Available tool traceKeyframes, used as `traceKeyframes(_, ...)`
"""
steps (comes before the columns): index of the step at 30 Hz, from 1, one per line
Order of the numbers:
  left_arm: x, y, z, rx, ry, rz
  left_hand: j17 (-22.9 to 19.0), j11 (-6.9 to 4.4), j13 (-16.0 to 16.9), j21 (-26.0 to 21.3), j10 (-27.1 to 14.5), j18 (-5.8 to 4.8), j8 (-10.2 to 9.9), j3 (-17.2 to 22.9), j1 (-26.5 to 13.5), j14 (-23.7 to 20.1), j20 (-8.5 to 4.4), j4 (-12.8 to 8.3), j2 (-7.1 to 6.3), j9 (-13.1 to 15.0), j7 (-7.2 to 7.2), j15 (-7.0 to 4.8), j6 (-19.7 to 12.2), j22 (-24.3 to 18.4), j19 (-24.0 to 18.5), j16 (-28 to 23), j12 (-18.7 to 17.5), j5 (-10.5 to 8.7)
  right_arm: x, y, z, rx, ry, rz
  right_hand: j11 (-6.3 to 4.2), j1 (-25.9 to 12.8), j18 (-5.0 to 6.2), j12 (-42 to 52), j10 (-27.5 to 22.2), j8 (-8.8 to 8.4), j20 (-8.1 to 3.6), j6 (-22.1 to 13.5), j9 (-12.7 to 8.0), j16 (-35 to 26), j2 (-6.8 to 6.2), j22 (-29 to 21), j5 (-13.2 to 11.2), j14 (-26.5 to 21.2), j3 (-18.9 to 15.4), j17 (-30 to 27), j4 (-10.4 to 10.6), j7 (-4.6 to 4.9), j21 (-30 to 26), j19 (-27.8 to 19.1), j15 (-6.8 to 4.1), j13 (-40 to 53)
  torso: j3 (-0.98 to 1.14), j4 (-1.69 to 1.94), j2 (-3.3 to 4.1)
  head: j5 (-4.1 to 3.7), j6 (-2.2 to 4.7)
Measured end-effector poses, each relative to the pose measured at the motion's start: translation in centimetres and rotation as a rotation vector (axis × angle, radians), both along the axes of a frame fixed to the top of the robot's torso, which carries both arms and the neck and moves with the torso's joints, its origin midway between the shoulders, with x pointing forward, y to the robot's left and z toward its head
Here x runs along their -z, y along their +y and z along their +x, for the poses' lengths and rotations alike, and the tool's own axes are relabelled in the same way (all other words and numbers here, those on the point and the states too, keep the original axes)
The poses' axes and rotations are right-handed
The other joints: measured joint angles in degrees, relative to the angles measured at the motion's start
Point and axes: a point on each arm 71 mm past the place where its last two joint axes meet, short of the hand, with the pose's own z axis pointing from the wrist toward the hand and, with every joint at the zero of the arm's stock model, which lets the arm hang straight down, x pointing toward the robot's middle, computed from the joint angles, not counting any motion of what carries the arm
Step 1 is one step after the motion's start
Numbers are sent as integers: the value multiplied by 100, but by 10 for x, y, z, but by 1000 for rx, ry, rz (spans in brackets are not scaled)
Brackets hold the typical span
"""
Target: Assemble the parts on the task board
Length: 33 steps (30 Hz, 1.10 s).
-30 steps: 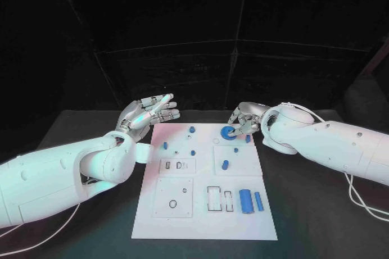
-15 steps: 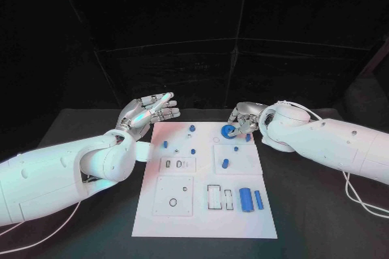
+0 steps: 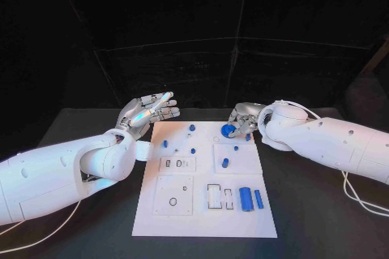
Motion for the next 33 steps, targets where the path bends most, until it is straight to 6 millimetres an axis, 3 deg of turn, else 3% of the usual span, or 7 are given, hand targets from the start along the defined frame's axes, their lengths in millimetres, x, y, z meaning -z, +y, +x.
traceKeyframes(7,0,0,0,1,1,0,1,0,0,0,0,0,0,0,0,0,0,0,0,0,0,0,0,0,0,0,0,0,0,3,1,-3,-3,-6,-20,38,0,69,20,30,0,53,2,19,38,23,0,0,31,0,-31,-3,23,0,0,83,1,-3,1,-4,-9)
traceKeyframes(11,0,0,0,4,4,0,0,0,0,0,0,0,0,-18,0,0,0,-18,0,0,0,0,0,-8,0,0,0,0,-1,3,2,-2,-8,-9,-51,85,-92,160,50,145,-13,275,25,24,187,52,16,0,97,0,-97,-44,47,13,0,179,1,-3,1,-12,-13)
traceKeyframes(15,1,-1,0,8,8,-1,-5,0,0,0,0,0,0,-18,0,0,0,-18,0,0,0,0,0,-8,0,0,0,0,-1,5,2,0,-18,-12,-131,119,-91,301,131,303,-72,629,51,45,288,119,-364,12,219,-1,-215,-124,84,72,-16,343,1,-3,1,-19,-16)
traceKeyframes(18,1,-1,0,11,9,-1,-5,0,0,-41,0,0,0,-17,2,0,0,-17,50,0,-13,0,12,-19,0,0,0,0,-1,6,2,2,-26,-14,-185,124,-91,446,185,422,-125,698,50,45,360,182,-570,5,382,-1,-284,-122,113,125,-106,506,3,-3,0,-26,-17)
traceKeyframes(29,1,-1,0,12,12,-1,-10,0,0,-45,0,0,0,-17,2,0,0,-17,50,0,-1,0,40,-25,0,-22,0,0,-2,9,-3,-3,-67,-4,-186,92,-90,491,185,427,-188,698,43,45,400,308,-630,20,579,-2,-412,-122,159,188,-146,574,5,-3,0,-34,-3)
traceKeyframes(33,1,-1,0,13,14,-1,-10,0,0,-45,0,0,0,-17,2,0,0,-17,50,0,-1,0,40,-28,0,-22,-21,0,-5,15,-11,-24,-89,16,-186,-21,-90,509,185,428,-187,698,43,45,513,353,-589,20,527,-2,-345,-122,197,229,-146,573,5,-4,0,-35,2)
